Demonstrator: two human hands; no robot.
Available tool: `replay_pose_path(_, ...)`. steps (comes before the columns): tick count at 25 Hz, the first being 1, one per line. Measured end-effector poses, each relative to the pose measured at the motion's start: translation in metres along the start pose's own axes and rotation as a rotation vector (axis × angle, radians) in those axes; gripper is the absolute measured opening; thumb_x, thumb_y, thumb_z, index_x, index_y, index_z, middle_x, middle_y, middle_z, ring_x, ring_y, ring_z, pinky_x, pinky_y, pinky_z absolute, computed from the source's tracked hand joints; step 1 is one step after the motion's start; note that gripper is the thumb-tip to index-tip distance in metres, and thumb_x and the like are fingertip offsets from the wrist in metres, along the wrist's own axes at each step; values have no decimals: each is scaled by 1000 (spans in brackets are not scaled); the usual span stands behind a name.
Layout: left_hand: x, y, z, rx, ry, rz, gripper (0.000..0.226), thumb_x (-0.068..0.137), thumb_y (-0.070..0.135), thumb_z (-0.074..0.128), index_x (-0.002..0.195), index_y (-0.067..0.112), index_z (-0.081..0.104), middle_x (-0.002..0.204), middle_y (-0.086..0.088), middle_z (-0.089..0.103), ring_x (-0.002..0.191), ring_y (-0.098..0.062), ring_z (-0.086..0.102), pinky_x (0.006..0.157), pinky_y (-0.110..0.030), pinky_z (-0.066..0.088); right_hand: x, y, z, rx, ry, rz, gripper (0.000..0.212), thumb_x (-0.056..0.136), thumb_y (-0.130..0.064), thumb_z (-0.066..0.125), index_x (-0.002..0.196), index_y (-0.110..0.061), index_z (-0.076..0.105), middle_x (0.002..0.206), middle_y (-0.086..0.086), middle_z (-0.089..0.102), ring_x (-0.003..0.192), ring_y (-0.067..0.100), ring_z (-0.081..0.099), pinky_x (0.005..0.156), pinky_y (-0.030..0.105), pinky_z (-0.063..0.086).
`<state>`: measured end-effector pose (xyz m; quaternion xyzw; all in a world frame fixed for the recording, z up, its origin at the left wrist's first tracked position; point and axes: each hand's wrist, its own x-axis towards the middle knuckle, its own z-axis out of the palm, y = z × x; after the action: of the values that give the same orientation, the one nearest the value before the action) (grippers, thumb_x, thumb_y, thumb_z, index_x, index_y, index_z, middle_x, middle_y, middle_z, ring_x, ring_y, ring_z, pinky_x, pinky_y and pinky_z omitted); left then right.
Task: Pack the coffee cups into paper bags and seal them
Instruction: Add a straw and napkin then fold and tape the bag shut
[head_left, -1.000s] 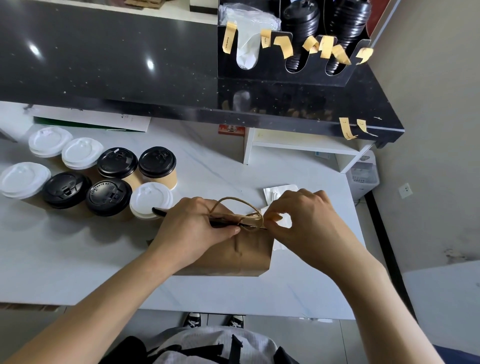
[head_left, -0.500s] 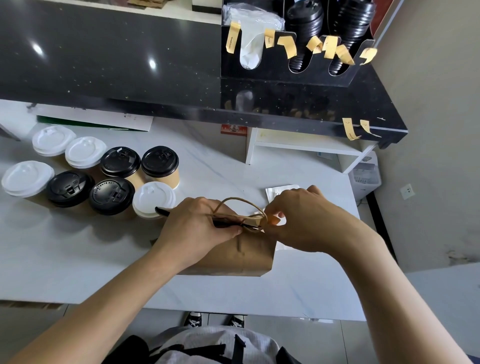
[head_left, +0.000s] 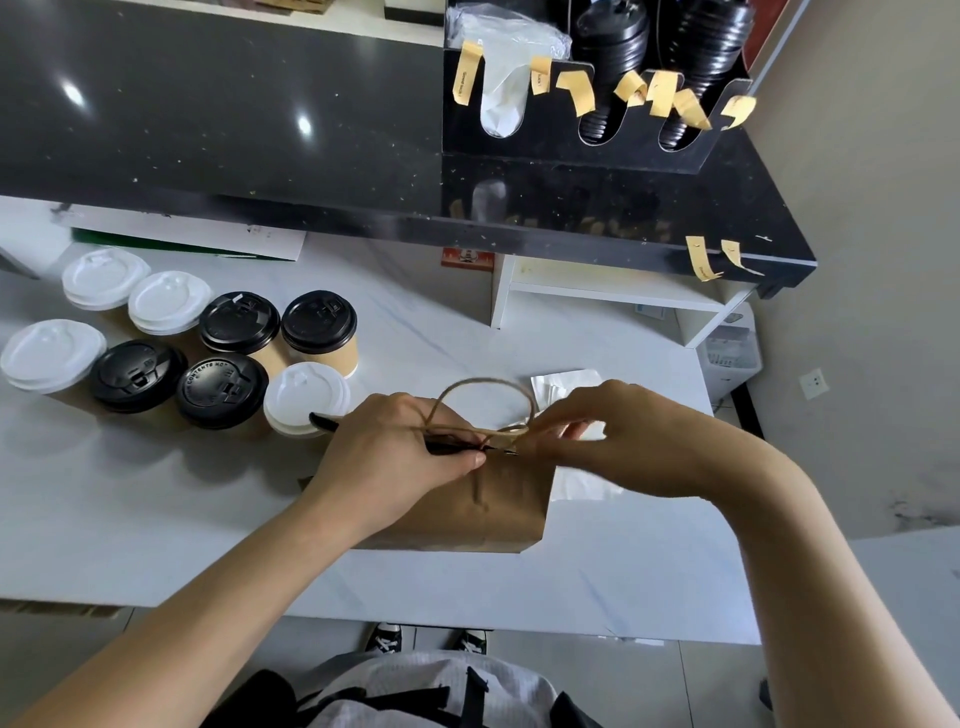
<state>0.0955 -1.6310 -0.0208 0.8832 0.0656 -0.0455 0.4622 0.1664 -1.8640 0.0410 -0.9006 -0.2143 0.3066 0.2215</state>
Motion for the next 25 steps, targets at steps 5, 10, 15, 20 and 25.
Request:
replay_pose_path(5,0,0,-1,38,-17,65,14,76,38,85,87,44,80,88,25,75,88,-1,69,80,-35,56,1,27,17,311,221,-49,19,99,-35,62,99,-37,81,100,-25,75,99,-4,67,88,19,50)
replay_pose_path(10,1,0,-1,35,-31,94,18,71,49,76,87,43,80,91,26,75,89,-1,70,81,-37,57,6,27,45,415,317,-37,7,88,-36,77,90,-30,81,93,-20,75,93,-4,67,76,18,46)
replay_pose_path(15,2,-2,-1,31,-37,95,20,71,51,75,89,44,80,93,26,75,91,-2,71,82,-37,57,2,23,47,429,323,-52,15,82,-50,78,90,-38,81,99,-24,73,102,-3,64,84,22,47)
replay_pose_path(20,1,0,-1,36,-22,97,18,71,48,77,88,44,80,90,27,74,90,-1,70,81,-37,57,2,28,55,414,352,-142,16,79,-33,85,92,-42,81,99,-15,71,101,5,64,86,27,48)
replay_pose_path(25,0,0,-1,59,-6,93,13,78,36,86,88,42,81,88,28,74,87,0,69,80,-35,56,5,40,71,251,497,-282,24,80,-38,85,100,-46,77,100,-20,68,102,12,62,91,48,46)
